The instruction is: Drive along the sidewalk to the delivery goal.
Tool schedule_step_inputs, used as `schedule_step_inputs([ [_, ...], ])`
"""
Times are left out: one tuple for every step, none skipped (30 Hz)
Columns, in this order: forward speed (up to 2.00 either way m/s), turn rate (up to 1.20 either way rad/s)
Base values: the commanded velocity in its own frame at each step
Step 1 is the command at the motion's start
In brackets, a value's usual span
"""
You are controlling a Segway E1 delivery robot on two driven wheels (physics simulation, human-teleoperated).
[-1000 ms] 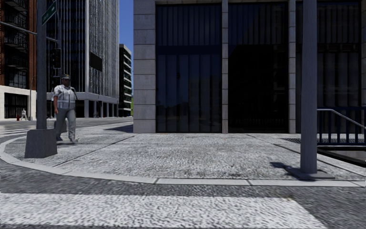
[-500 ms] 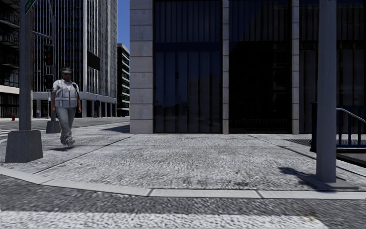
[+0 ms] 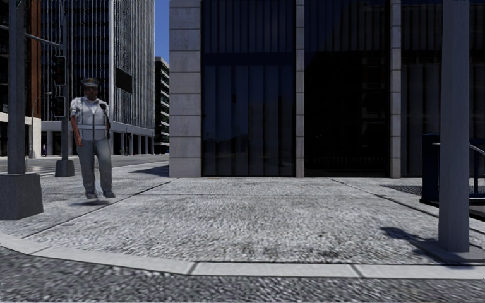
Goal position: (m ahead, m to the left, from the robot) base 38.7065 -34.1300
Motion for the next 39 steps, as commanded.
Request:
schedule_step_inputs([
  [0.39,-0.25],
  [0.44,-0.26],
  [0.47,-0.26],
  [0.47,-0.26],
  [0.49,-0.26],
  [0.52,-0.26],
  [0.58,-0.26],
  [0.61,-0.26],
  [0.61,-0.26],
  [0.65,-0.26],
  [0.69,-0.26],
  [0.72,-0.26],
  [0.73,-0.26],
  [0.73,-0.26],
  [0.74,-0.26],
  [0.74,-0.27],
  [0.74,-0.27],
  [0.74,-0.27],
  [0.74,-0.27],
  [0.74,-0.27],
  [0.75,-0.27],
  [0.75,-0.27],
  [0.75,-0.07],
  [0.75,-0.07],
  [0.76,0.00],
  [0.77,0.00],
  [0.77,0.00],
  [0.77,0.00],
  [0.77,0.00],
  [0.77,0.00],
  [0.77,0.00],
  [0.77,0.03],
  [0.77,0.03],
  [0.84,0.11],
  [0.95,0.13],
  [1.04,0.14],
  [1.10,0.14],
  [1.10,0.14],
  [1.11,0.14],
])
